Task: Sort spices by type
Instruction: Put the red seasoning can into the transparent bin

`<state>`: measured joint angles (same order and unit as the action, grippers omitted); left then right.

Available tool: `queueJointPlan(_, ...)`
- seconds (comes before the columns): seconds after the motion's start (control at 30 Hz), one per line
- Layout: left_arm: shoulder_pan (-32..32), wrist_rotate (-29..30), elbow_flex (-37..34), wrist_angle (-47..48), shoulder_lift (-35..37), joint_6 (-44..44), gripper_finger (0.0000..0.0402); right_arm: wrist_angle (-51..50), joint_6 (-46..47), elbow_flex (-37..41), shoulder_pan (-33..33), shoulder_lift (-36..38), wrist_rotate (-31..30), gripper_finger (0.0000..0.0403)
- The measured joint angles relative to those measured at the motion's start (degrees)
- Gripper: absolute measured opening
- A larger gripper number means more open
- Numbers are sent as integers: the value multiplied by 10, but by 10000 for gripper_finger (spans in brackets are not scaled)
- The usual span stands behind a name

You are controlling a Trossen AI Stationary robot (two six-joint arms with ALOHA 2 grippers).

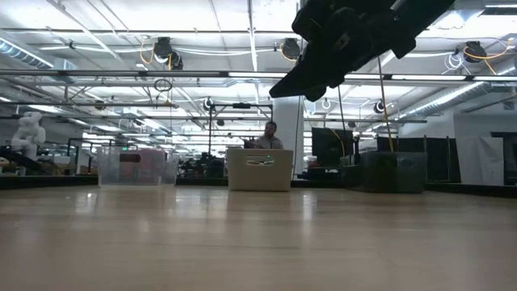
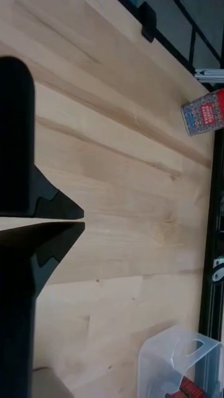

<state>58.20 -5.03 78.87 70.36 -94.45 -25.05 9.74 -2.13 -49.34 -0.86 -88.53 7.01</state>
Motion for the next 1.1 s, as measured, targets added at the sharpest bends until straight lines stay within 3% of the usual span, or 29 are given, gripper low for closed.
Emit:
queueJointPlan(0.13,-1,0,0,-3,0,-43,309,0,0,0,0,0,2,0)
queueJointPlan(0.53,-1,11,0,-84,0,-45,309,0,0,0,0,0,3,0)
queueJointPlan(1.1,-1,10,0,-83,0,-47,309,-1,0,0,0,0,3,0)
